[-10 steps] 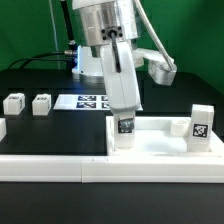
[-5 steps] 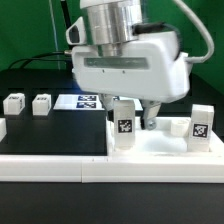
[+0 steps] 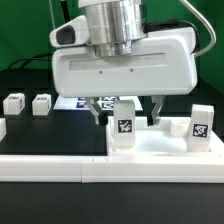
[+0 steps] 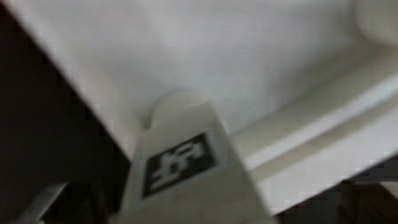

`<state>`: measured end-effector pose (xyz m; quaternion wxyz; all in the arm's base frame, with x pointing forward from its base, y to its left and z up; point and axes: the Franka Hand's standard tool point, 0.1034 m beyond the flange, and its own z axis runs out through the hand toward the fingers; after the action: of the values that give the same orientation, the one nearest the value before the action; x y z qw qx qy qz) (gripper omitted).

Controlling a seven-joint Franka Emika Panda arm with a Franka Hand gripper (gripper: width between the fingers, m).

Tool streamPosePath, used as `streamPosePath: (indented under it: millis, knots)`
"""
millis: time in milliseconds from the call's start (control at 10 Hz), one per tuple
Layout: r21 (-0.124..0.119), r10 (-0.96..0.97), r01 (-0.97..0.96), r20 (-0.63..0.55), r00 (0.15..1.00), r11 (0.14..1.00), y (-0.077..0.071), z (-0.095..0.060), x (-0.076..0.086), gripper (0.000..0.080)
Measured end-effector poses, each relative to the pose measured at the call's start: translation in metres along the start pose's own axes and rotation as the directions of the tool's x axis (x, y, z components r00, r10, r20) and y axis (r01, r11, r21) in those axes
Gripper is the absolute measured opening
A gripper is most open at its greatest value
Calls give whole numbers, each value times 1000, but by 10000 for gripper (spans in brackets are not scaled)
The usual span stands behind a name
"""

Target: Assemble square table

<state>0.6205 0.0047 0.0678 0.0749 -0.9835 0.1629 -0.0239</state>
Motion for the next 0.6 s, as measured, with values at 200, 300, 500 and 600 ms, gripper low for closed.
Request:
streamPosePath:
  millis: [200,300,500,600]
  knots:
    - [-4,-339,339,27,940,941,2,2,-4,649]
    - [-4,-363,363,28,931,932,3,2,-4,649]
    - [-5,-328,328,28,944,945,4,2,-4,508]
    - [-4,-293,293,28,956,956,3,3,-4,508]
